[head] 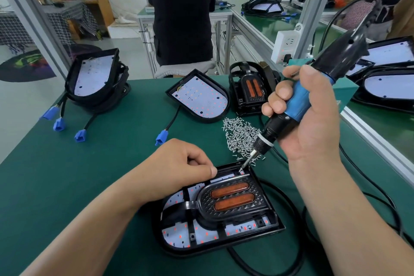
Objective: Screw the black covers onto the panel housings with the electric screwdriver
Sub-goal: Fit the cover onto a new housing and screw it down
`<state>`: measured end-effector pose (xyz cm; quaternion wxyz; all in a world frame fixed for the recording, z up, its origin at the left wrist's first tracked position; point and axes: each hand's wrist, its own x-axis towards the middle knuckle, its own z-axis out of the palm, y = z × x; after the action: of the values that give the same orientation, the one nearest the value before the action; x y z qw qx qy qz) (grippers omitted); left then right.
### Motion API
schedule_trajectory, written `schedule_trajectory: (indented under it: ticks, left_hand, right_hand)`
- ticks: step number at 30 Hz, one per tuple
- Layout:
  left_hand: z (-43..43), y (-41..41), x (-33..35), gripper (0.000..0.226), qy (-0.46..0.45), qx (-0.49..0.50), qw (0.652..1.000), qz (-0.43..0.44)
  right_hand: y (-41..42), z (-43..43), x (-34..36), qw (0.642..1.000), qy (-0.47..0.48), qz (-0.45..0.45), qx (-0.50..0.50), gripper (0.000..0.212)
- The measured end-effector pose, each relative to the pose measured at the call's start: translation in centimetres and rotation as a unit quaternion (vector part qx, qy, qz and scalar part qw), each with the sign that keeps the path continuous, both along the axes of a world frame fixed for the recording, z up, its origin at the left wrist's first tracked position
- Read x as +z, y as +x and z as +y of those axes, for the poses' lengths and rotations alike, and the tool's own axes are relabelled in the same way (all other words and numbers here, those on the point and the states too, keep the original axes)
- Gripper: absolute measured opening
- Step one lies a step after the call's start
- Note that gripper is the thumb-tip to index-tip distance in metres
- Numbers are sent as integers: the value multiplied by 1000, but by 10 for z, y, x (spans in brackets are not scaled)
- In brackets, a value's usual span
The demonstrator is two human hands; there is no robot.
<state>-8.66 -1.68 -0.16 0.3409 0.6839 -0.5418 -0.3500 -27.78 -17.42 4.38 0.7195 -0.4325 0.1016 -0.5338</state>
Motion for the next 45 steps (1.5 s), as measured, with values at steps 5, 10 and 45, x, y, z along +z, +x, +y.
schedule_trajectory:
  ticks: [5,10,45]
  left_hand:
    - [0,0,0,10,0,0,1000,0]
    - [1,0,-1,11,-1,0,1000,-3]
    - [-4,-5,-15,18,-71,-10,993,-93]
  right_hand:
    - [-1,0,0,1000,-4,3,2,16]
    - [1,0,-2,1000,-10,11,8,16]
    - [26,19,14,965,-167,117,167,9]
